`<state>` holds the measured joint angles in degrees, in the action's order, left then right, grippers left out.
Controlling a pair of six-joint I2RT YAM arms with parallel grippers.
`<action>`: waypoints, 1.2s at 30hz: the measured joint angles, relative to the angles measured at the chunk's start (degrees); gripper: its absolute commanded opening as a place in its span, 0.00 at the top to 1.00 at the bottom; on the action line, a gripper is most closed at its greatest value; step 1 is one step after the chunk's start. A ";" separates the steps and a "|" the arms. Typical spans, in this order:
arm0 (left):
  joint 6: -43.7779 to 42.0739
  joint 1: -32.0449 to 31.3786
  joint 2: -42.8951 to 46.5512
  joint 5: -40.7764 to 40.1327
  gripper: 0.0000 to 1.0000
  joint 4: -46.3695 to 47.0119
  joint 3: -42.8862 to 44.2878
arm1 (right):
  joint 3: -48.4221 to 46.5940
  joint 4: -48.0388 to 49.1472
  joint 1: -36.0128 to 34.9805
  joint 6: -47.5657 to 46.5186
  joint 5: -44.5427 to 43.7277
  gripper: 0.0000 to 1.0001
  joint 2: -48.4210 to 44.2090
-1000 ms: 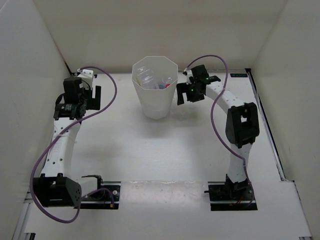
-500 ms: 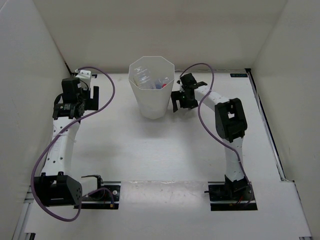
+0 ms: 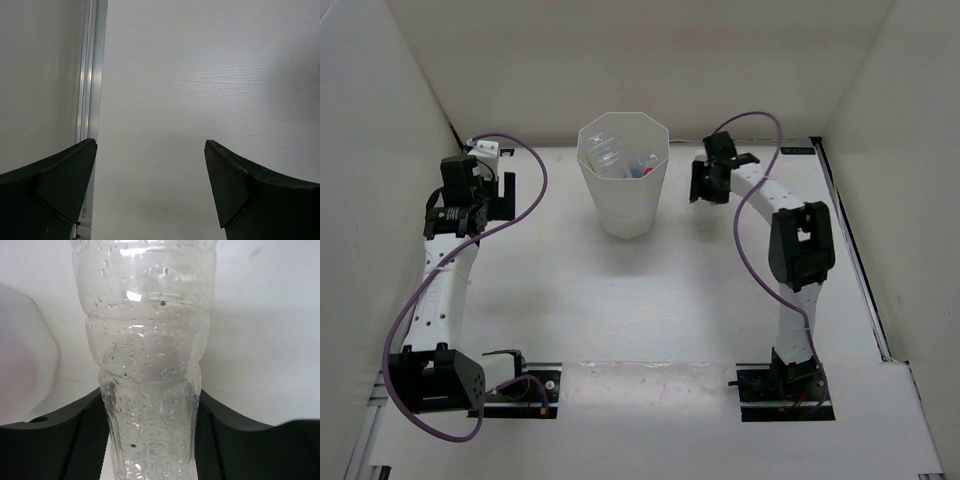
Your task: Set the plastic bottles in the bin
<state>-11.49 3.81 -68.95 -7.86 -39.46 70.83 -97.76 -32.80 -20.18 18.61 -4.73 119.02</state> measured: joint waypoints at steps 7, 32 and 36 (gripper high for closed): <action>0.55 0.17 0.00 0.68 0.00 -0.09 0.00 | -5.27 9.38 0.24 1.95 -6.23 0.73 -17.16; 1.09 3.19 4.04 2.64 0.00 -0.83 -4.48 | -15.56 19.23 -19.96 -4.15 -9.70 0.11 -6.56; 1.27 3.21 4.07 2.99 0.00 -0.83 -4.48 | -14.71 18.64 -19.91 -4.15 -10.45 0.06 -7.37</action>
<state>-10.22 7.03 -64.88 -4.86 -40.29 66.35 -112.46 -14.15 -40.10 14.46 -15.18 111.66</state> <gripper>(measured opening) 0.998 0.935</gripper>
